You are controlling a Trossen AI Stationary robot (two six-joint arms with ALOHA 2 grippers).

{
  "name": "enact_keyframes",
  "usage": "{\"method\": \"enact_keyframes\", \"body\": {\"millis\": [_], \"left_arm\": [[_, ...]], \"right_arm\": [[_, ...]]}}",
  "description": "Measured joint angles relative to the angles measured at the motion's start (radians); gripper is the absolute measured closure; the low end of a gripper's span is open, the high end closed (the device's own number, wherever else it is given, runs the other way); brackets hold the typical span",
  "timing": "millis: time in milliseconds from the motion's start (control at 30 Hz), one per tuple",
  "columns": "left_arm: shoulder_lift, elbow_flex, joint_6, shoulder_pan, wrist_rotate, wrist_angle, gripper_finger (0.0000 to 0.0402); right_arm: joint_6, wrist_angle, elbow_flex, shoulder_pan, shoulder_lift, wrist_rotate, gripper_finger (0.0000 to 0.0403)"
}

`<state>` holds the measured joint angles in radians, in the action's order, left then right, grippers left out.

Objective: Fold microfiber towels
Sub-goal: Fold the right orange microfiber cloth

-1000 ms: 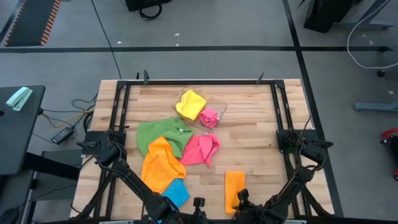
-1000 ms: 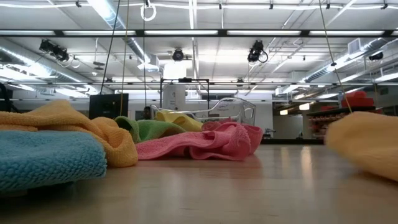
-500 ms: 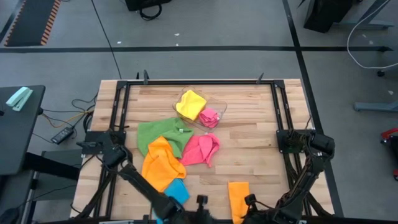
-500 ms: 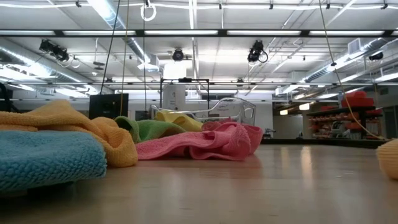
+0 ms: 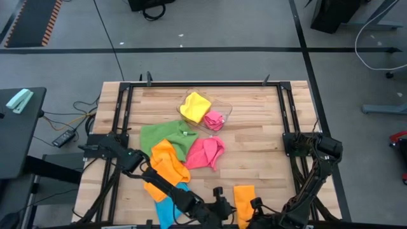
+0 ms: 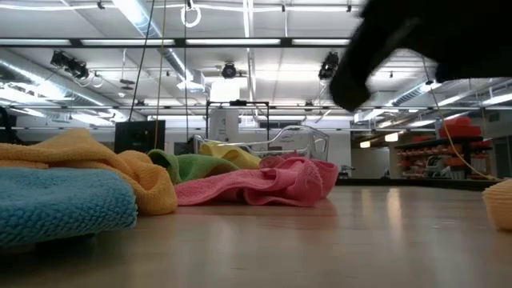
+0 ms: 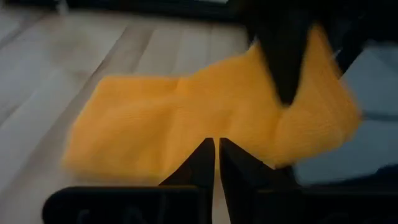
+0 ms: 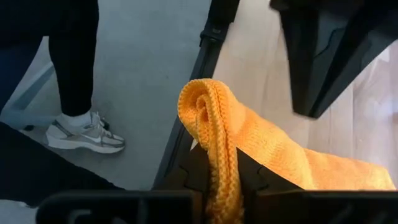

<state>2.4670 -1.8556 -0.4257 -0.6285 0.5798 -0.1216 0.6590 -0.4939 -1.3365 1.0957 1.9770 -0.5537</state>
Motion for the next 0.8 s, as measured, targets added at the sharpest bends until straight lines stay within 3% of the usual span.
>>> {"method": "enact_keyframes", "body": {"millis": [133,567,800], "left_arm": [[0.054,0.000,0.036,0.003,0.005,-0.137,0.0380],[0.085,-0.001,0.003,0.037,0.014,-0.162,0.0384],[0.119,0.000,-0.016,0.053,-0.131,-0.188,0.0389]], "right_arm": [[0.000,-0.003,0.000,0.000,0.000,-0.007,0.0362],[0.025,-0.007,0.000,-0.005,0.000,-0.018,0.0362],[0.103,-0.043,0.000,-0.018,-0.001,-0.018,0.0362]]}}
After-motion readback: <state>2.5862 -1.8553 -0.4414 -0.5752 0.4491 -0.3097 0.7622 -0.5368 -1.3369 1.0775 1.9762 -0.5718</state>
